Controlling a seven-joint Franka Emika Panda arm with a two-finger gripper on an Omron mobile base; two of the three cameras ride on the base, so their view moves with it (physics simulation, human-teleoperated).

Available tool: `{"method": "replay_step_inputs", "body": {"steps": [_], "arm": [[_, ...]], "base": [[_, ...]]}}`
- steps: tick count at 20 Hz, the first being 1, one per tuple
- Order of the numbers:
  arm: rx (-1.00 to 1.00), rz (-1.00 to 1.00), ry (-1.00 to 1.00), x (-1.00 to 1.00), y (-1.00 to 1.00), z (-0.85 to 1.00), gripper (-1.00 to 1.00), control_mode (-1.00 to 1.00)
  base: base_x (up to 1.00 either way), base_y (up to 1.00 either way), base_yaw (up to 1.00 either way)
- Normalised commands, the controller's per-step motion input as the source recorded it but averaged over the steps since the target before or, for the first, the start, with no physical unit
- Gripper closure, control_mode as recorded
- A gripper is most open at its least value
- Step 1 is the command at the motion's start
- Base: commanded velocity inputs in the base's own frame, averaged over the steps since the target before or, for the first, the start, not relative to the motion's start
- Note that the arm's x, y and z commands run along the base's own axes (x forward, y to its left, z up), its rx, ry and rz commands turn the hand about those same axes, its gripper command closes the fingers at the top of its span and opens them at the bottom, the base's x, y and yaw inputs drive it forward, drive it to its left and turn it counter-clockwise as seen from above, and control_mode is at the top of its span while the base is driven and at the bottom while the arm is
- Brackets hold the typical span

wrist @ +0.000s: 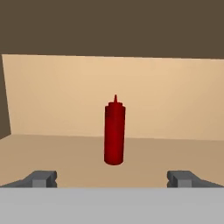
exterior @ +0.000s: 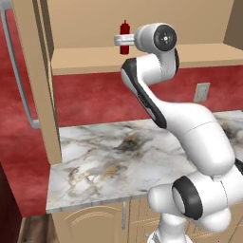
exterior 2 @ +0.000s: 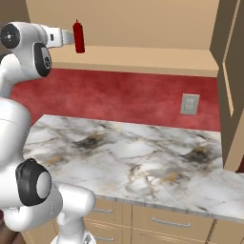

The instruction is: Collect the paprika, ketchup, and shaker from the cabinet and place them next to the stove.

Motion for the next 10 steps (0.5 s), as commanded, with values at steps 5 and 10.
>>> {"method": "replay_step_inputs", "body": {"steps": [5, 10], "arm": [[0.0, 0.0, 0.01, 0.31, 0.0, 0.0, -1.0, -1.0], [0.0, 0.0, 0.03, 0.31, 0.0, 0.0, -1.0, -1.0]], "base": [[0.0, 0.0, 0.0], [0.0, 0.0, 0.0]]}}
